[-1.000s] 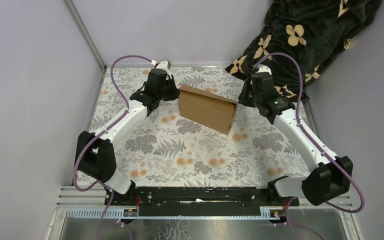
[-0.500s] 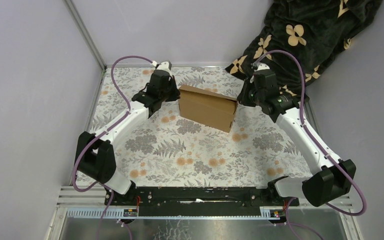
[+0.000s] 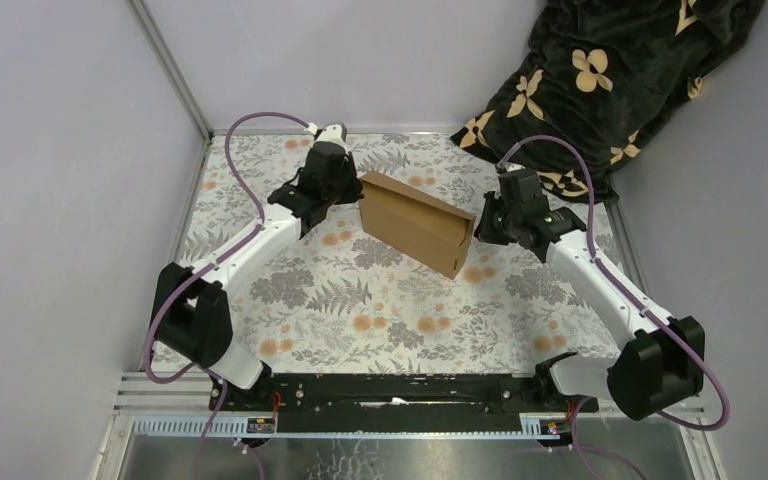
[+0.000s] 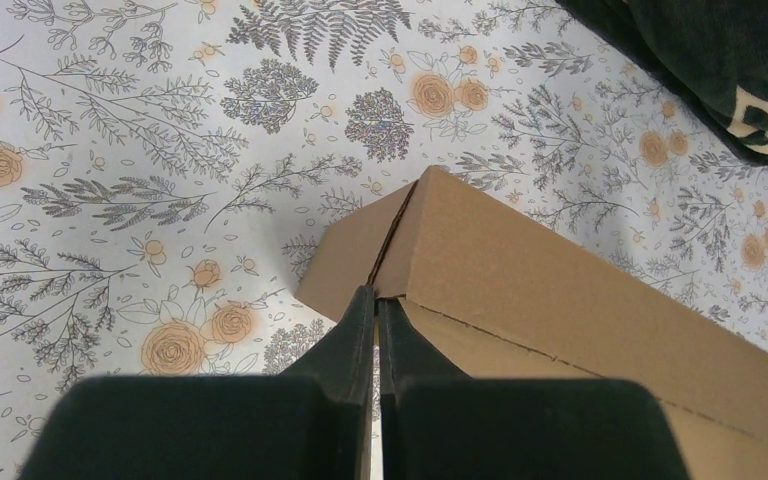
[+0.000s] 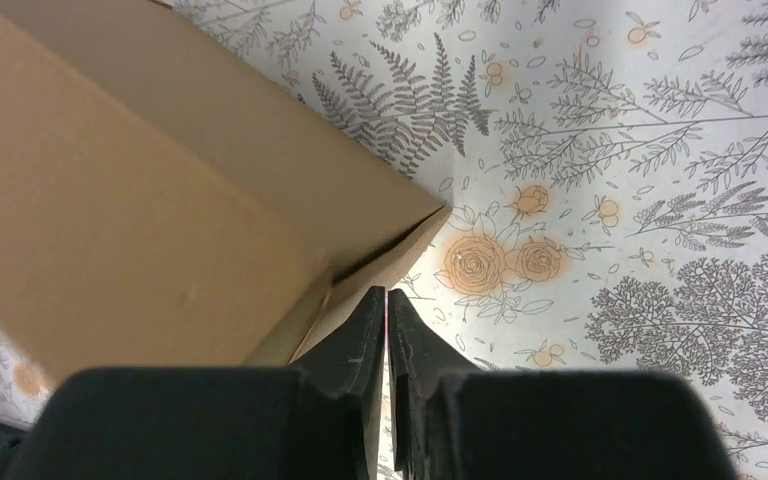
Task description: Fold the paper box
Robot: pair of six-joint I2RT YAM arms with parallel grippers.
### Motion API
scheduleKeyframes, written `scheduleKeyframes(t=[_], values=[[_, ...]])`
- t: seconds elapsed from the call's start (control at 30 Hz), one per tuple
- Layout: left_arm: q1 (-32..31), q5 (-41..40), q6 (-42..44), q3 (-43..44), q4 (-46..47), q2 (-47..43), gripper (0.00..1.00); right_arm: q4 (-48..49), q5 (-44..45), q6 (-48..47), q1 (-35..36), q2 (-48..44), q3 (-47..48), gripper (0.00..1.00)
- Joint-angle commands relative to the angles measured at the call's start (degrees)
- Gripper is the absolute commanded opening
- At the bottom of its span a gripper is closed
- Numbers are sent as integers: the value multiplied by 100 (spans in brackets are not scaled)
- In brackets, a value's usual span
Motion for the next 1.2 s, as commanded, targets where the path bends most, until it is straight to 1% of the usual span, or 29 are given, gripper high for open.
scheduleKeyframes(t=[0.0,0.07,0.13,0.27,0.3,0.37,0.43,0.53,0.6,0.97,1.17], values=[[-90,-103,-60,-199,-680,218,3,112,273,-21,48,-462,229,12],[-96,-107,-60,-165,-680,207,3,80,391,-22,47,-537,331,13],[-98,-90,-40,-107,-689,190,6,43,561,-8,43,-602,457,17],[-99,-92,6,44,-757,171,26,-64,666,-18,48,-623,690,21],[-96,-98,14,80,-777,162,29,-75,689,-15,48,-623,706,22],[-96,-103,36,110,-792,162,31,-64,812,-8,45,-628,706,25],[-98,-72,50,133,-795,176,31,-34,905,-24,38,-616,730,26],[-96,-15,59,167,-794,177,38,-8,962,-50,39,-538,823,27],[-99,-4,72,192,-805,155,40,21,988,-48,27,-480,872,28],[-93,75,166,245,-922,-26,45,156,898,-63,-39,-252,997,29],[-99,267,245,417,-986,64,49,31,882,-186,-94,85,1544,32]])
